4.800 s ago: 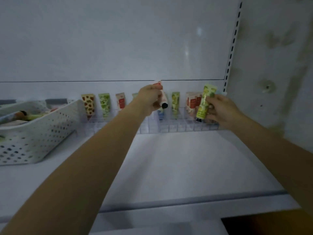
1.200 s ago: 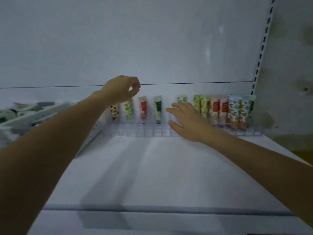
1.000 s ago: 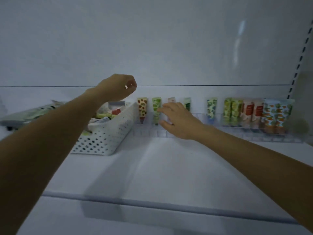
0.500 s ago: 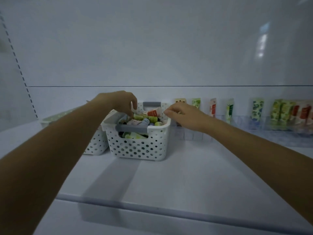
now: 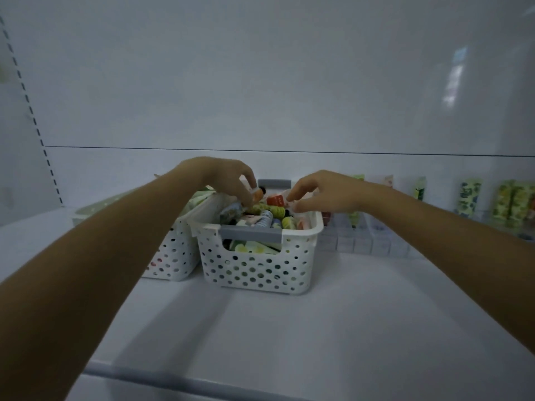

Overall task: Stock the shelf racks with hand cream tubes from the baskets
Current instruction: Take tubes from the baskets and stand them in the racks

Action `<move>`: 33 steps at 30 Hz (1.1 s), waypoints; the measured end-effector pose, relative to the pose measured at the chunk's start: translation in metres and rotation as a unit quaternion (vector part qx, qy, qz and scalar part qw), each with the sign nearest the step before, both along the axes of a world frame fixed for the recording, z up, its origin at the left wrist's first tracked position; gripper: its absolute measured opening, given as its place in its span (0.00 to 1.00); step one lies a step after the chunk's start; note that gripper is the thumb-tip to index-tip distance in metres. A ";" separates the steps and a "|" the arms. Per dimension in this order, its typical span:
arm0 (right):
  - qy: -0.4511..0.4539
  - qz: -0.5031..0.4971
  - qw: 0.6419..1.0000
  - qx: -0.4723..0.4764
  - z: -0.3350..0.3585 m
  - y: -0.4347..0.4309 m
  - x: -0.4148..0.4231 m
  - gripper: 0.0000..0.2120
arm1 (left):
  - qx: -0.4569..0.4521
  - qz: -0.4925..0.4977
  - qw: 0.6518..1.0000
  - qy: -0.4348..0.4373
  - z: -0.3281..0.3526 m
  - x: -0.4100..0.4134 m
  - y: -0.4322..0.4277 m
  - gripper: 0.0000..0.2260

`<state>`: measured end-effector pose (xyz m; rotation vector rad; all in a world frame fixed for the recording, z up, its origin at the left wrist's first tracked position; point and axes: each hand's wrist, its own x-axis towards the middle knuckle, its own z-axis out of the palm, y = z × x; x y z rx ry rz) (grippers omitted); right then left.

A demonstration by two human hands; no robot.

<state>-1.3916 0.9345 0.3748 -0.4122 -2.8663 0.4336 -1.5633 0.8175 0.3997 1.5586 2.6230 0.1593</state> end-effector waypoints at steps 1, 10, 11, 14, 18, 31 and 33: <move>-0.003 0.007 1.000 0.003 0.002 -0.002 -0.003 0.10 | 0.032 -0.005 0.999 -0.034 0.001 -0.001 0.000 0.20; -0.110 0.080 0.990 0.047 0.005 -0.026 -0.037 0.16 | 0.144 -0.019 0.986 -0.079 0.009 -0.007 -0.010 0.13; -0.123 0.083 0.987 0.061 0.004 -0.027 -0.040 0.17 | 0.147 -0.023 0.985 -0.086 0.010 -0.010 -0.013 0.12; -0.152 0.077 0.981 0.092 0.001 -0.029 -0.046 0.20 | 0.157 -0.029 0.980 -0.119 0.012 -0.015 -0.020 0.11; -0.178 0.062 0.976 0.109 -0.003 -0.033 -0.049 0.24 | 0.203 -0.002 0.961 -0.188 0.015 -0.018 -0.026 0.09; -0.282 0.041 0.946 0.153 0.010 -0.037 -0.054 0.26 | 0.274 0.056 0.925 -0.258 0.015 -0.019 -0.037 0.05; -0.284 0.038 0.945 0.156 0.010 -0.036 -0.053 0.26 | 0.314 0.063 0.902 -0.289 0.014 -0.018 -0.037 0.05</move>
